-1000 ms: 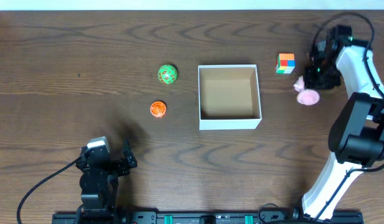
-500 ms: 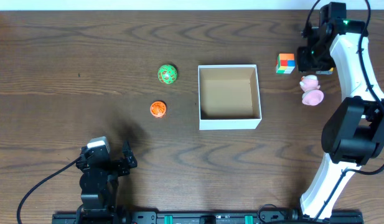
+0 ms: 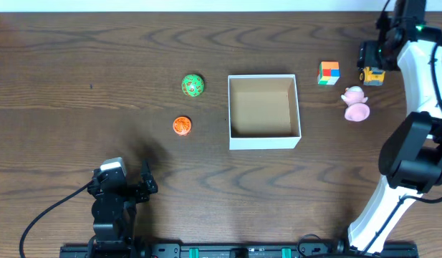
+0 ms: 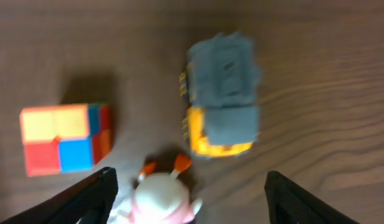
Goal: Pack container
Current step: 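Lift the right gripper and move it to the yellow toy truck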
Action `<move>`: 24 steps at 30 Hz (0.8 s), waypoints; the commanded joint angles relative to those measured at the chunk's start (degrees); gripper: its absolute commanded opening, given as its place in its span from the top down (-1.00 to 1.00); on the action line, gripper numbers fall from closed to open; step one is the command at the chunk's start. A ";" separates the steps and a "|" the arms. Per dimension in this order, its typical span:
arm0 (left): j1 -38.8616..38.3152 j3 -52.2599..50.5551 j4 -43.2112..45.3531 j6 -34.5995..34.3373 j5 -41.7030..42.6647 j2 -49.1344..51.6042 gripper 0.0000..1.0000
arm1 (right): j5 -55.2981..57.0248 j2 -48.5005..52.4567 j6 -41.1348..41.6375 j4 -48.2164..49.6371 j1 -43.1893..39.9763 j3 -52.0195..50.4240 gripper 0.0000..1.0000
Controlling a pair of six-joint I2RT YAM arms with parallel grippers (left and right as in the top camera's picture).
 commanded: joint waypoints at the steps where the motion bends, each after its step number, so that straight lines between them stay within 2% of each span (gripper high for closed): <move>1: 0.28 -1.07 0.04 -0.28 -0.04 -0.28 -0.96 | 0.50 -0.13 -0.09 1.75 -1.01 0.96 -0.61; 9: 0.28 -1.07 0.07 -0.28 -0.04 -0.28 -0.96 | 0.11 -0.13 -1.53 2.56 -0.17 1.25 -0.69; 15: 0.28 -1.07 0.04 -0.28 -0.04 -0.28 -0.96 | -1.46 -0.02 -1.60 8.96 0.20 1.25 -0.75; 21: 0.28 -1.07 0.04 -0.28 -0.04 -0.28 -0.96 | -3.15 2.58 -1.64 13.55 -0.04 1.25 -0.97; 24: 0.28 -1.07 0.04 -0.28 -0.07 -0.28 -0.96 | -4.50 3.98 -1.64 15.23 0.04 1.25 -0.98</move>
